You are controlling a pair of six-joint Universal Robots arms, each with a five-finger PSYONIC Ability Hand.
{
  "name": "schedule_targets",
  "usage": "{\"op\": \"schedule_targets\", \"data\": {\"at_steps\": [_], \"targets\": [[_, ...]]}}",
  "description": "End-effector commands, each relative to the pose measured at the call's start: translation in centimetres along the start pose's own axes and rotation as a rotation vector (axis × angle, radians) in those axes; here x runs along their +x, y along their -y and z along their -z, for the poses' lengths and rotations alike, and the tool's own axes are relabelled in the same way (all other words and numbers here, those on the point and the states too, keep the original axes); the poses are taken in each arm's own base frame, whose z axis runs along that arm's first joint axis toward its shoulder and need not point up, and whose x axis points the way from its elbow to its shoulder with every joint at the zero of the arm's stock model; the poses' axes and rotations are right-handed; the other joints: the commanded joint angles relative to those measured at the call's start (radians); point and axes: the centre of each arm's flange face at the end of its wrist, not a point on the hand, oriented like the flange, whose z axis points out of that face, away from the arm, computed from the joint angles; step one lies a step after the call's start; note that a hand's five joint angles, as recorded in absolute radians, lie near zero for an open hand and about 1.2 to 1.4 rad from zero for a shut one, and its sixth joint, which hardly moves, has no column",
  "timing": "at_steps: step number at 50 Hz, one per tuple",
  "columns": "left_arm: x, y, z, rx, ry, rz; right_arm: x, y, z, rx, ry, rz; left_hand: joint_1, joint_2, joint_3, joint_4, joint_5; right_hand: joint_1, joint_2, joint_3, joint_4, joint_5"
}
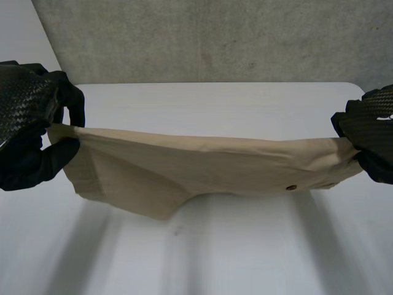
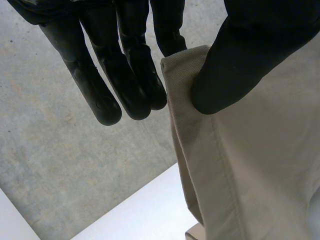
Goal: Fold the shorts.
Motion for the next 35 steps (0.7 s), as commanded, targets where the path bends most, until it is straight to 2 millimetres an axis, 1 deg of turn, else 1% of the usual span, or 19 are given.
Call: {"op": "schedule_targets", "data": {"at_steps": [1,6,9,11,12,14,15,16,19,22,23,24,26,27,28,30,31,34,35], "targets": [[0.1,0.1,-0.2,-0.005,-0.006,0.001,0.6,0.9,0.4,0.008,-0.001,0.002,0.278,0.199,0.205,0.202,0.259,0.436,0.219,0.205,0.204,0.234],[0.2,-0.2,-0.2,-0.014,-0.011,0.003,0.5,0.7,0.3,-0.003,0.004,-0.001,0.278,0.199,0.205,0.202,0.259,0.436,0.219,0.205,0.204,0.234],[0.5,-1.2,-0.3,-0.048,-0.026,0.006,-0.5,-0.4,0.1,-0.051,0.052,-0.017,0.278,0.199,0.205,0.202,0.259,0.436,0.219,0.205,0.204,0.234],[0.8,-2.4,-0.4,-0.092,-0.040,0.005,-1.3,-1.6,-0.2,-0.097,0.096,-0.023,0.278,0.199,0.205,0.202,0.259,0.436,0.219,0.205,0.204,0.234],[1.2,-3.9,-0.8,-0.148,-0.056,0.003,-1.5,-2.0,-0.5,-0.114,0.109,-0.024,0.278,0.199,0.205,0.202,0.259,0.436,0.219,0.205,0.204,0.234],[1.5,-5.4,-1.5,-0.207,-0.073,0.004,-1.9,-3.2,-1.3,-0.157,0.140,-0.022,0.278,0.199,0.205,0.202,0.259,0.436,0.219,0.205,0.204,0.234],[1.7,-6.0,-1.9,-0.230,-0.083,0.005,-2.3,-4.3,-2.1,-0.201,0.178,-0.016,0.278,0.199,0.205,0.202,0.259,0.436,0.219,0.205,0.204,0.234],[2.0,-7.3,-2.6,-0.275,-0.099,0.008,-2.6,-4.7,-2.4,-0.218,0.198,-0.011,0.278,0.199,0.205,0.202,0.259,0.436,0.219,0.205,0.204,0.234],[2.3,-8.9,-3.9,-0.320,-0.110,0.010,-3.3,-6.1,-3.6,-0.269,0.259,0.010,0.278,0.199,0.205,0.202,0.259,0.436,0.219,0.205,0.204,0.234],[2.6,-10.7,-6.2,-0.344,-0.114,0.010,-3.6,-6.9,-4.7,-0.292,0.290,-0.001,0.278,0.199,0.205,0.202,0.259,0.436,0.219,0.205,0.204,0.234],[2.6,-11.1,-6.9,-0.345,-0.113,0.010,-3.7,-7.5,-5.6,-0.307,0.304,-0.015,0.278,0.199,0.205,0.202,0.259,0.436,0.219,0.205,0.204,0.234],[2.7,-11.7,-8.4,-0.330,-0.107,0.008,-3.7,-7.7,-6.2,-0.309,0.306,-0.020,0.278,0.199,0.205,0.202,0.259,0.436,0.219,0.205,0.204,0.234],[2.7,-12.1,-9.9,-0.311,-0.104,0.008,-3.8,-8.3,-7.3,-0.312,0.312,-0.031,0.278,0.199,0.205,0.202,0.259,0.436,0.219,0.205,0.204,0.234],[2.7,-12.4,-10.7,-0.306,-0.103,0.009,-4.1,-8.6,-8.6,-0.306,0.316,-0.042,0.278,0.199,0.205,0.202,0.259,0.436,0.219,0.205,0.204,0.234],[2.9,-13.0,-12.2,-0.298,-0.102,0.005,-4.2,-8.8,-9.1,-0.304,0.319,-0.045,0.278,0.199,0.205,0.202,0.259,0.436,0.219,0.205,0.204,0.234],[3.0,-13.7,-13.8,-0.295,-0.101,0.005,-4.6,-8.9,-10.3,-0.296,0.319,-0.049,0.278,0.199,0.205,0.202,0.259,0.436,0.219,0.205,0.204,0.234],[3.1,-14.4,-15.5,-0.296,-0.100,0.005,-4.6,-8.8,-10.9,-0.290,0.311,-0.047,0.278,0.199,0.205,0.202,0.259,0.436,0.219,0.205,0.204,0.234],[3.3,-15.7,-18.0,-0.306,-0.100,0.005,-5.2,-8.9,-13.1,-0.288,0.290,-0.015,0.278,0.199,0.205,0.202,0.259,0.436,0.219,0.205,0.204,0.234],[3.5,-16.5,-19.6,-0.307,-0.100,0.000,-5.2,-9.2,-14.3,-0.292,0.268,-0.002,0.278,0.199,0.205,0.202,0.259,0.436,0.219,0.205,0.204,0.234]]}}
